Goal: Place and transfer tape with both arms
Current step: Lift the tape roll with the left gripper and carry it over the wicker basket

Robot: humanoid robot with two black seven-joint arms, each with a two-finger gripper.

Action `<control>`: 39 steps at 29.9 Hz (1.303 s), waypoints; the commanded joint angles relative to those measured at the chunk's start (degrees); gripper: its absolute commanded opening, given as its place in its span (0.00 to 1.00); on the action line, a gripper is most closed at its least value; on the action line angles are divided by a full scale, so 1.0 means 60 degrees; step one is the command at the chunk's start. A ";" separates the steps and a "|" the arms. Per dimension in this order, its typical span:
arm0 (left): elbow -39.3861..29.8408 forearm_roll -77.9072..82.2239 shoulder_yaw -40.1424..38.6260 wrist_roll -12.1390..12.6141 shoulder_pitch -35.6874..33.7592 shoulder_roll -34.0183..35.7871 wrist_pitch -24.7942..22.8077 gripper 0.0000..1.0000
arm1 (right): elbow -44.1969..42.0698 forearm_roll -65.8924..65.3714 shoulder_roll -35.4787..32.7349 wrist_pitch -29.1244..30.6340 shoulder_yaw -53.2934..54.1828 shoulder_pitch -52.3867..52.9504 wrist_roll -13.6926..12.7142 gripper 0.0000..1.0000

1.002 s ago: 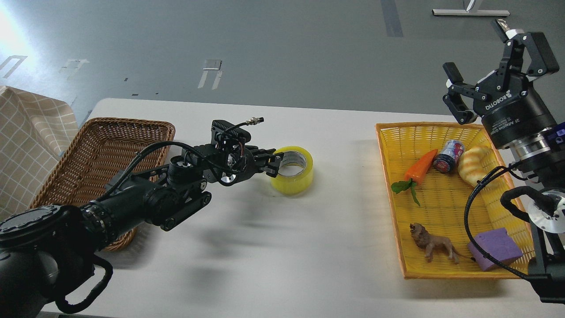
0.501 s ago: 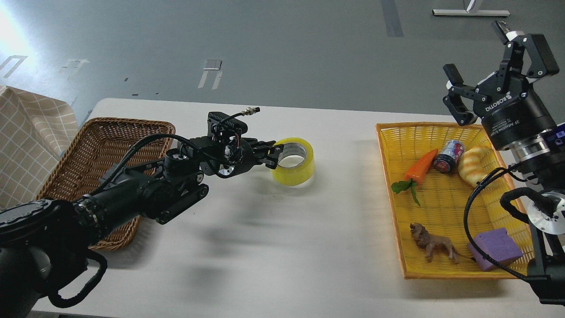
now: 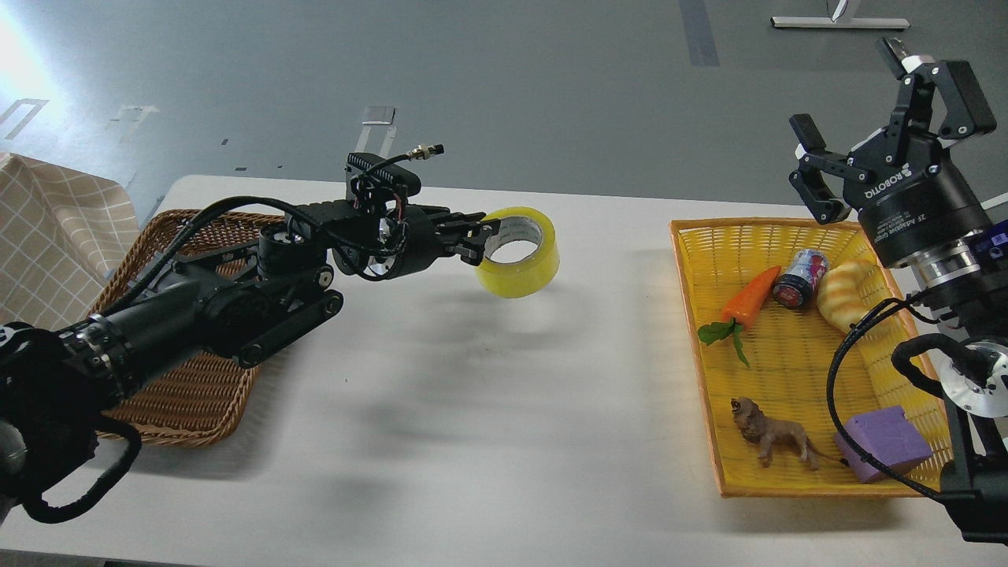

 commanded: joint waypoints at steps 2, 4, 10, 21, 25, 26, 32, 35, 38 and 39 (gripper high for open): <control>-0.0853 -0.0016 -0.0018 -0.0012 -0.0240 0.0775 -0.0212 0.00 | -0.0178 0.0000 0.0012 -0.0002 -0.0002 0.0024 -0.0001 1.00; -0.1278 -0.0001 -0.0018 -0.0012 -0.0343 0.1214 -0.0431 0.00 | -0.0280 0.0000 -0.0003 -0.0002 -0.0002 0.0083 -0.0001 1.00; -0.3050 -0.0001 -0.0003 -0.0041 -0.0373 0.3263 -0.0681 0.00 | -0.0749 0.0000 -0.0003 -0.0002 -0.0002 0.0331 -0.0001 1.00; -0.3302 -0.0103 0.0026 -0.0847 -0.0153 0.6342 0.0152 0.00 | -0.1116 0.0000 -0.0017 -0.0002 -0.0031 0.0259 -0.0001 1.00; -0.2763 -0.0601 0.0069 -0.1344 0.0431 0.7104 0.0285 0.00 | -0.1204 0.0000 0.0012 -0.0002 -0.0060 0.0244 -0.0001 1.00; -0.2586 -0.0616 0.0070 -0.1374 0.0563 0.7164 0.0299 0.00 | -0.1204 0.0000 0.0012 -0.0002 -0.0075 0.0244 -0.0001 1.00; -0.0653 -0.0660 0.0070 -0.1988 0.1487 0.7179 0.1031 0.00 | -0.1292 0.0000 0.0041 -0.0002 -0.0119 0.0215 -0.0001 1.00; 0.0168 -0.0660 0.0070 -0.2443 0.1707 0.7106 0.1163 0.00 | -0.1277 0.0000 0.0041 -0.0002 -0.0133 0.0156 -0.0001 1.00; 0.0506 -0.0704 0.0070 -0.2599 0.2116 0.7032 0.1383 0.00 | -0.1292 0.0000 0.0041 -0.0002 -0.0148 0.0127 -0.0001 1.00; 0.0506 -0.0719 0.0070 -0.2599 0.2335 0.7032 0.1485 0.00 | -0.1292 0.0000 0.0041 -0.0002 -0.0148 0.0127 -0.0001 1.00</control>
